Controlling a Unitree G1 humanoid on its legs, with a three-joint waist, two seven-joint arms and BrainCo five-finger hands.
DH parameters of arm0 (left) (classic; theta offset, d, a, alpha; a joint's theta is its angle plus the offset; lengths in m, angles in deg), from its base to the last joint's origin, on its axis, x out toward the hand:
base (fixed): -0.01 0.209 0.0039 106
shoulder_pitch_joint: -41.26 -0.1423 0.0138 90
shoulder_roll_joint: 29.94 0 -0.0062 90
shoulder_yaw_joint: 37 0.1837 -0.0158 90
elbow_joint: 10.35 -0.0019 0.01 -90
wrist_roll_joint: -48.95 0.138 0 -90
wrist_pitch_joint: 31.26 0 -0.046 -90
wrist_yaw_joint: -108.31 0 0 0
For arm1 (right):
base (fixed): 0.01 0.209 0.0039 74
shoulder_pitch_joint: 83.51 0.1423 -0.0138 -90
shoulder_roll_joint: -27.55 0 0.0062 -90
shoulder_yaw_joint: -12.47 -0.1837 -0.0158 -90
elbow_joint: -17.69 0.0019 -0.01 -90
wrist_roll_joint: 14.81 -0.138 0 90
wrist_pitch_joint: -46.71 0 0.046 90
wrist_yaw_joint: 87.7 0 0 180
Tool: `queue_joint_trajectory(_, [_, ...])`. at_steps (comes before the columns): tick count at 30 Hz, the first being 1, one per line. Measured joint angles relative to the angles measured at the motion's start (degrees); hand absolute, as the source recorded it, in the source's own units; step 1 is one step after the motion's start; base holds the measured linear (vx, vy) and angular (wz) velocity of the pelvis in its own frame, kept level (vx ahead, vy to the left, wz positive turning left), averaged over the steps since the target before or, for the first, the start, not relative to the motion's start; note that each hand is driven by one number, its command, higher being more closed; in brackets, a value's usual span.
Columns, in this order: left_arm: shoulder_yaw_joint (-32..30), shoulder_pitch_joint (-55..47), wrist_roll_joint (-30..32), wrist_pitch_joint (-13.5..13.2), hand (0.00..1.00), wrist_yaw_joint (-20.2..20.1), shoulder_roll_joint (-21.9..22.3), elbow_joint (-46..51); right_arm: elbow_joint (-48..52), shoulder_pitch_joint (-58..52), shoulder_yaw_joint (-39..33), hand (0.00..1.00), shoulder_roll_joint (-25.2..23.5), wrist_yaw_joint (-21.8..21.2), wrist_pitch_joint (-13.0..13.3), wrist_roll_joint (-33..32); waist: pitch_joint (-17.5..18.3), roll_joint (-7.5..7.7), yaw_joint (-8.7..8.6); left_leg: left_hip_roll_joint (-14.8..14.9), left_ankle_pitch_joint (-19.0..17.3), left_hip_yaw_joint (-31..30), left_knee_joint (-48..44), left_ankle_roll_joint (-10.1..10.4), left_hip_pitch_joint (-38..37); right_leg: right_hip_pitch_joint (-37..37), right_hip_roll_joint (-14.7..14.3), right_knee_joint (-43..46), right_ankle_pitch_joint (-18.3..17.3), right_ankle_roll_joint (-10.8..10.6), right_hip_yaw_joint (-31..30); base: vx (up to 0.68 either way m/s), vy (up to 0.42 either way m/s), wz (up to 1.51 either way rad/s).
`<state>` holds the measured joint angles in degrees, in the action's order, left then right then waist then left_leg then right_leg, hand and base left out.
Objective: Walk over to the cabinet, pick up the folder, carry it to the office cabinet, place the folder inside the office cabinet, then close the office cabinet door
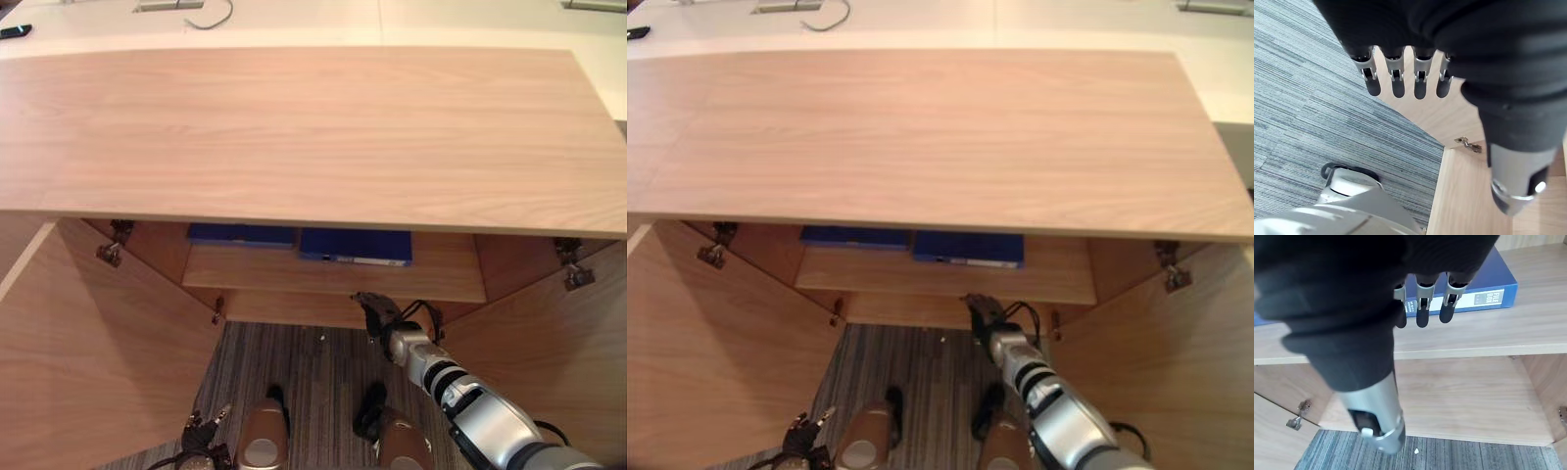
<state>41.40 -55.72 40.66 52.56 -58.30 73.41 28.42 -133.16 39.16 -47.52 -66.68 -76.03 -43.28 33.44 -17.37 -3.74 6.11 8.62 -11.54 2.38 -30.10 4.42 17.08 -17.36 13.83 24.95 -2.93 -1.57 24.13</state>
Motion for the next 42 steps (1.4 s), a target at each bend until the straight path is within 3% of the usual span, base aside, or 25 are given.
queue_joint_trajectory(8, [0.1,-0.2,-0.1,0.1,0.0,0.0,1.2,2.6,3.9,8.0,-4.4,0.0,-0.8,2.6,-1.6,-7.5,-4.3,-1.82,-0.12,0.9,-1.0,1.1,-6.6,-0.4,7.6,-7.1,2.3,6.2,-1.1,-0.1,-0.2,-0.11,0.016,0.06])
queue_joint_trajectory(18, [0.1,0.0,-0.4,0.0,0.0,0.1,1.4,6.2,5.2,17.6,-6.2,0.0,0.6,5.2,-2.6,-11.3,-8.1,-2.11,-0.2,1.8,-1.0,1.0,-10.2,-0.5,14.7,-14.1,2.6,9.5,-1.7,0.8,-0.8,-0.02,0.011,-0.03])
queue_joint_trajectory(36, [-0.6,0.1,-1.6,-1.2,0.0,0.7,2.5,10.5,6.8,28.5,-5.0,0.0,12.1,7.2,-2.0,-18.0,-10.4,-2.02,1.14,1.8,-1.4,-1.2,-13.5,-0.7,26.5,-23.8,2.8,11.8,-1.6,2.0,0.0,0.01,0.049,0.02])
queue_joint_trajectory(42, [-0.6,0.2,-1.9,-1.2,0.0,0.7,2.6,10.8,7.9,28.6,-3.6,0.0,14.3,8.2,-0.3,-17.9,-10.4,-1.99,1.29,1.7,-1.0,-1.7,-13.1,-0.6,28.3,-25.5,2.6,11.2,-1.5,2.0,0.2,-0.05,0.03,0.0])
